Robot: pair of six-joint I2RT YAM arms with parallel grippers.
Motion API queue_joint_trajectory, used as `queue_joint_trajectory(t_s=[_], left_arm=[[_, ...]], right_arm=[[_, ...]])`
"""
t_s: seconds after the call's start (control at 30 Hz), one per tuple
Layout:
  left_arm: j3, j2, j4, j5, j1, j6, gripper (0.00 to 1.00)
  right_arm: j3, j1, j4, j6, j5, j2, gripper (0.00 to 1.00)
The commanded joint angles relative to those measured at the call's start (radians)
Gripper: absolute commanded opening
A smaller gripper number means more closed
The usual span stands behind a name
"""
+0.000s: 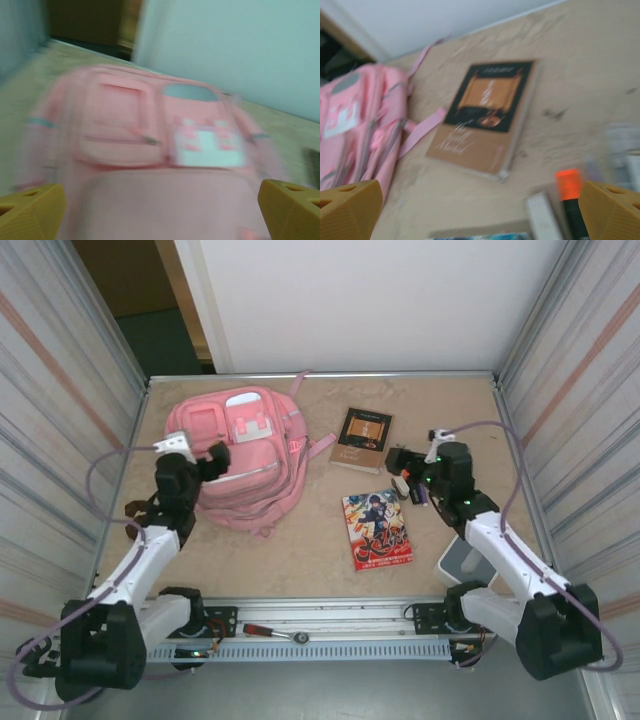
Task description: Pack books, pencil case, and school supplies into a backpack
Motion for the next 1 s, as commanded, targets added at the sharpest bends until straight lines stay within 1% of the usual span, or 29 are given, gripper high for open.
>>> queue_joint_trajectory(t_s=[0.0,0.03,0.07,0.13,0.23,0.3,0.43,0.5,0.6,0.67,0.77,0.83,0.97], left_arm=[[0.209,0.171,-0.388,-0.106,-0.209,-0.045,0.99],[0.311,0.255,-0.490,-0.177,-0.264,-0.021,0.99],[0.383,0.325,-0.555,-0.224,-0.295,-0.003,0.99],[0.524,0.464,-0.649,-0.280,-0.335,0.030,0.99],[0.658,0.606,-0.682,-0.291,-0.353,0.062,0.95],[0.734,0.685,-0.712,-0.297,-0.352,0.081,0.91],[0.872,0.813,-0.794,-0.350,-0.342,0.120,0.81],[0.902,0.851,-0.813,-0.361,-0.331,0.124,0.76],[0.911,0.891,-0.803,-0.319,-0.314,0.117,0.68],[0.918,0.917,-0.796,-0.299,-0.302,0.107,0.65],[0.925,0.947,-0.778,-0.293,-0.285,0.107,0.64],[0.927,0.956,-0.764,-0.271,-0.275,0.110,0.61],[0.912,0.963,-0.734,-0.230,-0.269,0.118,0.45]], right_arm=[[0.055,0.085,-0.076,0.018,0.057,0.092,0.99],[0.075,0.101,-0.079,0.019,0.069,0.120,0.99],[0.091,0.110,-0.082,0.022,0.071,0.140,0.99],[0.118,0.123,-0.082,0.029,0.069,0.174,0.99],[0.123,0.137,-0.075,0.034,0.074,0.190,0.99],[0.112,0.140,-0.074,0.042,0.082,0.188,0.99],[0.066,0.140,-0.079,0.046,0.119,0.156,0.99],[0.042,0.140,-0.083,0.042,0.143,0.140,0.99],[0.021,0.139,-0.091,0.033,0.165,0.125,0.99],[0.015,0.139,-0.090,0.035,0.168,0.125,0.99],[0.018,0.140,-0.088,0.041,0.158,0.141,0.99],[0.024,0.140,-0.082,0.048,0.147,0.159,0.99],[0.050,0.146,-0.097,0.054,0.132,0.194,0.99]])
